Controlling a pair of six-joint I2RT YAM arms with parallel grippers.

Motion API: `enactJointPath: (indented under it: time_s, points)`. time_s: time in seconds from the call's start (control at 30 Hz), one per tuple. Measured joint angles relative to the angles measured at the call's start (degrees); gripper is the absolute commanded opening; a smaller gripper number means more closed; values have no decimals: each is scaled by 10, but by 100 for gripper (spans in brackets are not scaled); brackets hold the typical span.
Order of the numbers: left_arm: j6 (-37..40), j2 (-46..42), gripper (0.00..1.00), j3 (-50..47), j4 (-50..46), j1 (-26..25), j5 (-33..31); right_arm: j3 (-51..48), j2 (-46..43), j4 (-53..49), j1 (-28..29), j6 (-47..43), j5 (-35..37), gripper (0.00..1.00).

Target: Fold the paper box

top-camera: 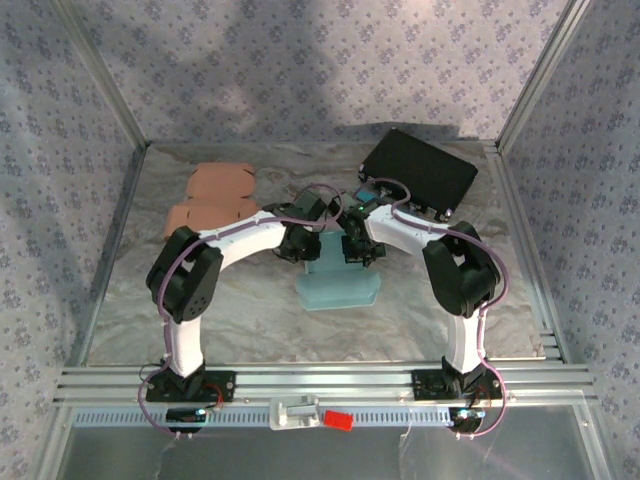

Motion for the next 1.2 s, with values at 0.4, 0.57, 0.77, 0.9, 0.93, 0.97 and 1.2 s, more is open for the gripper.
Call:
enactJointPath:
  time_s: [0.4,0.57,0.77,0.9,0.93,0.97,1.2]
  points:
    - [-32,20,0,38,-46,0,-41,5,0,10,2,5,-11,0]
    - [-50,20,28,41,-54,0,-51,5,0,19,2,7,-20,0]
    - [-42,4,56,40,-45,0,-63,5,0,7,6,7,-14,0]
    - [-26,-17,56,45,-27,14,-29,5,0,7,10,7,-15,0]
    - [-21,-17,55,50,-27,17,-24,5,0,7,10,7,-15,0]
    - [-16,-16,54,55,-27,20,-17,5,0,7,10,7,-15,0]
    - [4,-6,47,68,-54,26,-10,6,1,6,10,7,-15,0]
